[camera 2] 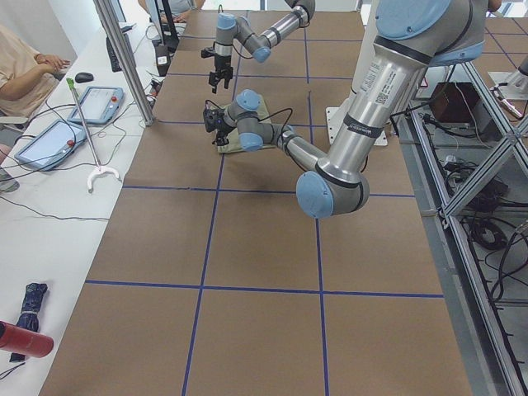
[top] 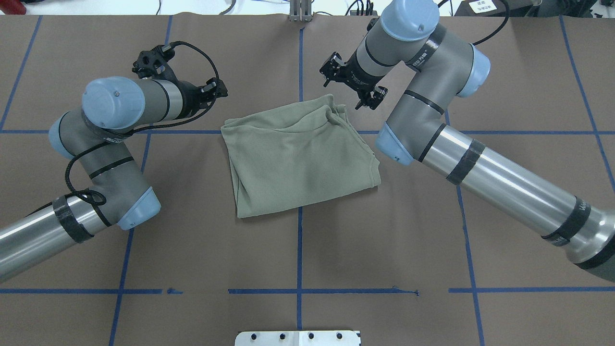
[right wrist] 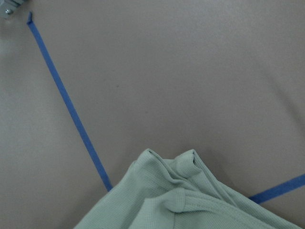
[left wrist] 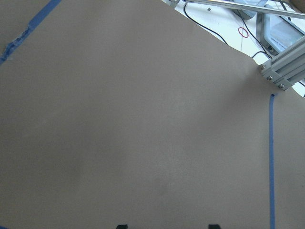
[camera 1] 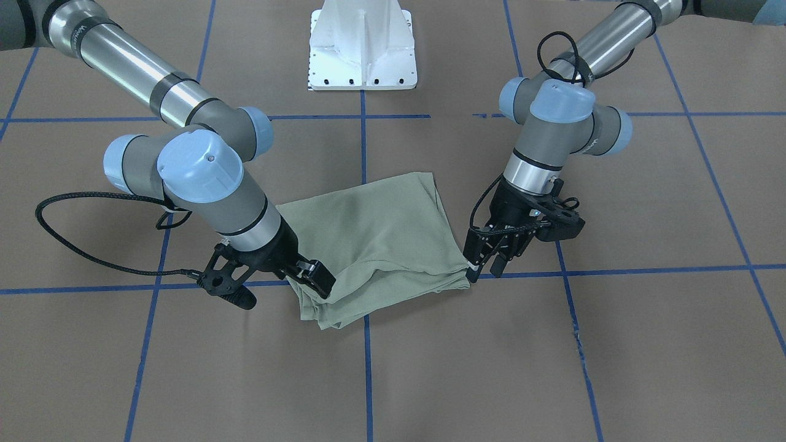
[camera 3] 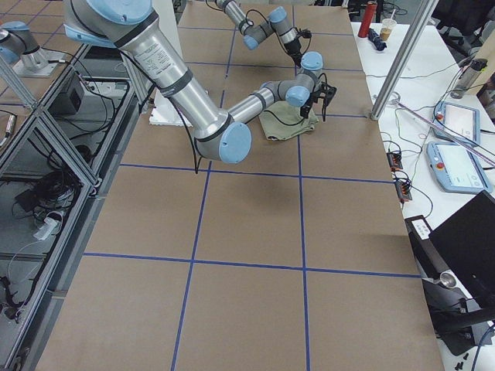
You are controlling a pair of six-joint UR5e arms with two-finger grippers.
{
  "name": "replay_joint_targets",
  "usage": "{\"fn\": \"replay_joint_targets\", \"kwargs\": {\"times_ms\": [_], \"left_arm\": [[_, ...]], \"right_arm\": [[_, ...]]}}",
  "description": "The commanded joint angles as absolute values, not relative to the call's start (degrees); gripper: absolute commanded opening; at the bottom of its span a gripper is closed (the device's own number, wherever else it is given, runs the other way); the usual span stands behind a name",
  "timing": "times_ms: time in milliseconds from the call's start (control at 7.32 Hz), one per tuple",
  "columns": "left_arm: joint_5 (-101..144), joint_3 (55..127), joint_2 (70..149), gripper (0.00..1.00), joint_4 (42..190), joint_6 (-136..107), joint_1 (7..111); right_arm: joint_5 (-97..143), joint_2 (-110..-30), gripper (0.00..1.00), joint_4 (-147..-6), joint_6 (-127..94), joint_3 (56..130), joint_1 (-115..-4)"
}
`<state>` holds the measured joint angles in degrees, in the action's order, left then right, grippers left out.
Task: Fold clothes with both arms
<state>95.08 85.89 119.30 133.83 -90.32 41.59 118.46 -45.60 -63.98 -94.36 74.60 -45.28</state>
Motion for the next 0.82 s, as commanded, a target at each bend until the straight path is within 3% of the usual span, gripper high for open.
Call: {"fn": "replay_joint_targets", "kwargs": {"times_ms": [0, 273, 683], "left_arm": [[105.85, 90.06, 117.70, 0.64, 133.33, -86.34, 45.51], [113.35, 94.47, 111.82, 0.64, 132.80, -74.52, 49.64], [115.84, 93.78, 105.66, 0.65, 129.84, -45.28, 57.54]], "right_arm": [[119.00, -52.17, 0.99, -64.16, -93.61, 82.57, -44.91], [119.27, -57.28, 0.99, -64.25, -85.23, 84.02, -49.89], [125.39, -67.29, 1.00, -65.12, -58.29, 85.17, -61.39]]}}
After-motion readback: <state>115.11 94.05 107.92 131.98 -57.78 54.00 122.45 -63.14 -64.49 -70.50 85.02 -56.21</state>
